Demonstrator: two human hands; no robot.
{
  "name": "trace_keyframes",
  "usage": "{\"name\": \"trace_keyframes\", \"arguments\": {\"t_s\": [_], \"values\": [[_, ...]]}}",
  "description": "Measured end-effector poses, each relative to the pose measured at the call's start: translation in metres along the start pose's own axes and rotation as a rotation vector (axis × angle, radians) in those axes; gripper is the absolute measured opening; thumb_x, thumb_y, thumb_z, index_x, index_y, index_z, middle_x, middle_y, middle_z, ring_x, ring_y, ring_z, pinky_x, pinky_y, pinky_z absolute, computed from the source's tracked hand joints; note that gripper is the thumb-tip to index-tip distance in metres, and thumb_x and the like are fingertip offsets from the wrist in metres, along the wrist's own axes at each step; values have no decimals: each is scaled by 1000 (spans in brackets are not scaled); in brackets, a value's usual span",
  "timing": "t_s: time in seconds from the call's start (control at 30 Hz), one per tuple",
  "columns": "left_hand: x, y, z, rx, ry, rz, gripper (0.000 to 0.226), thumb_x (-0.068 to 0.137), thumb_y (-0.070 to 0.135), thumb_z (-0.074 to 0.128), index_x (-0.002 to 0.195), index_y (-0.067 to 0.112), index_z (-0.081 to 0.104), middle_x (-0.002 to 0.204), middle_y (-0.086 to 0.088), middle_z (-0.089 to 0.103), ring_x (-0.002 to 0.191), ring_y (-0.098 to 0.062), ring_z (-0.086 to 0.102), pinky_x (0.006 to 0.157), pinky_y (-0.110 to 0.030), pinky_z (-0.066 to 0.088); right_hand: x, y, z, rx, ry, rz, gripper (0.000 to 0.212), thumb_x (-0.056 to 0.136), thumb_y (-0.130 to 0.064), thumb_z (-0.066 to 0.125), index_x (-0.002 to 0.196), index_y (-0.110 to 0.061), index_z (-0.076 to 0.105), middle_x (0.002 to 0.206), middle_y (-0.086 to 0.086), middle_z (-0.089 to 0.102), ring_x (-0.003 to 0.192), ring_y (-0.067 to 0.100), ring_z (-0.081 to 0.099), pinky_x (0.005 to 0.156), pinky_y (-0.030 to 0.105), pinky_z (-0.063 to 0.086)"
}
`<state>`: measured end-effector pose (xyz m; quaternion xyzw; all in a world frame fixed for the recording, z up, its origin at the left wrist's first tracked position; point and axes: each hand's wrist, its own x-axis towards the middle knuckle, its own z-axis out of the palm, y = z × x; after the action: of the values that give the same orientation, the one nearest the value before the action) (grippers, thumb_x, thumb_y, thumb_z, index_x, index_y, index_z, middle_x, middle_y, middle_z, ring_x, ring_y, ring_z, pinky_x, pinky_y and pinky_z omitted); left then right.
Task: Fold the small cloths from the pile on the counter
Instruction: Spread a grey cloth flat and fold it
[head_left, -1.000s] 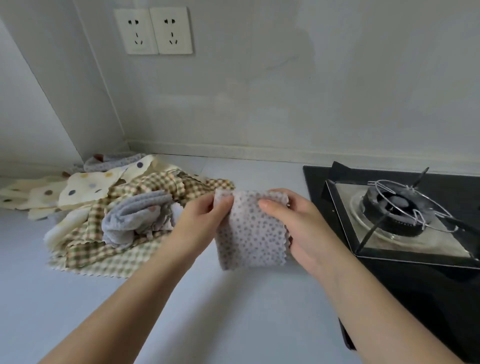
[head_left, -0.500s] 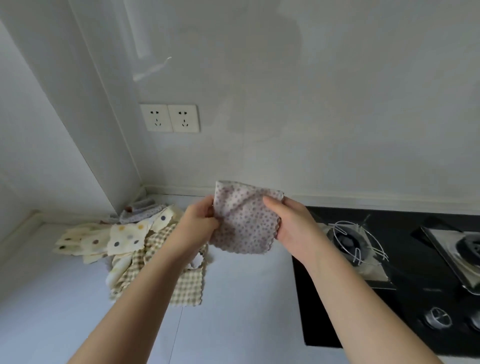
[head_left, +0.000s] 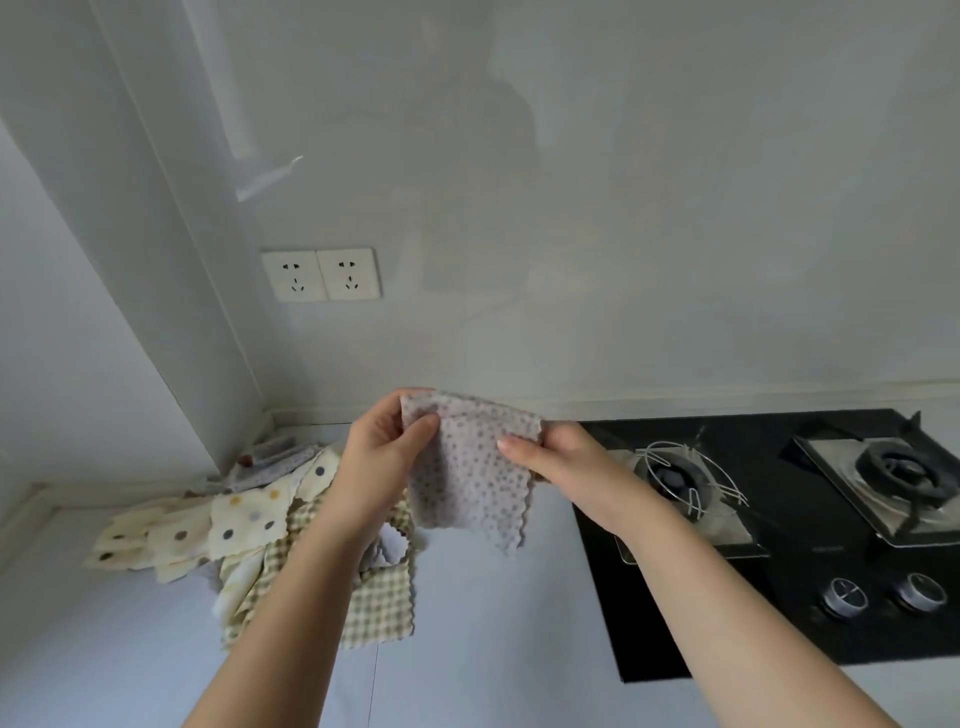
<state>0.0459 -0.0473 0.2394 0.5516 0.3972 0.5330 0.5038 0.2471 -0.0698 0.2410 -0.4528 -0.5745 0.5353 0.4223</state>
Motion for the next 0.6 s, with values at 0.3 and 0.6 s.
{"name": "trace_keyframes", "arguments": {"t_s": [0.3, 0.6], "values": [[26, -10, 23, 350, 153, 140, 18, 99, 10, 46, 92, 13, 62, 79, 5, 62, 71, 6, 52, 67, -11, 38, 18, 16, 0, 264, 178, 102, 14, 96, -20, 57, 108, -17, 65, 103, 1, 74, 93, 16, 70, 83, 34, 54], [36, -23, 74, 488, 239, 184, 16, 101, 18, 44, 93, 22, 57, 76, 11, 61, 72, 9, 54, 62, -8, 37, 18, 21, -34, 240, 387, 213, 16, 99, -27, 52, 102, -25, 68, 109, 3, 71, 102, 22, 68, 89, 41, 51]]}}
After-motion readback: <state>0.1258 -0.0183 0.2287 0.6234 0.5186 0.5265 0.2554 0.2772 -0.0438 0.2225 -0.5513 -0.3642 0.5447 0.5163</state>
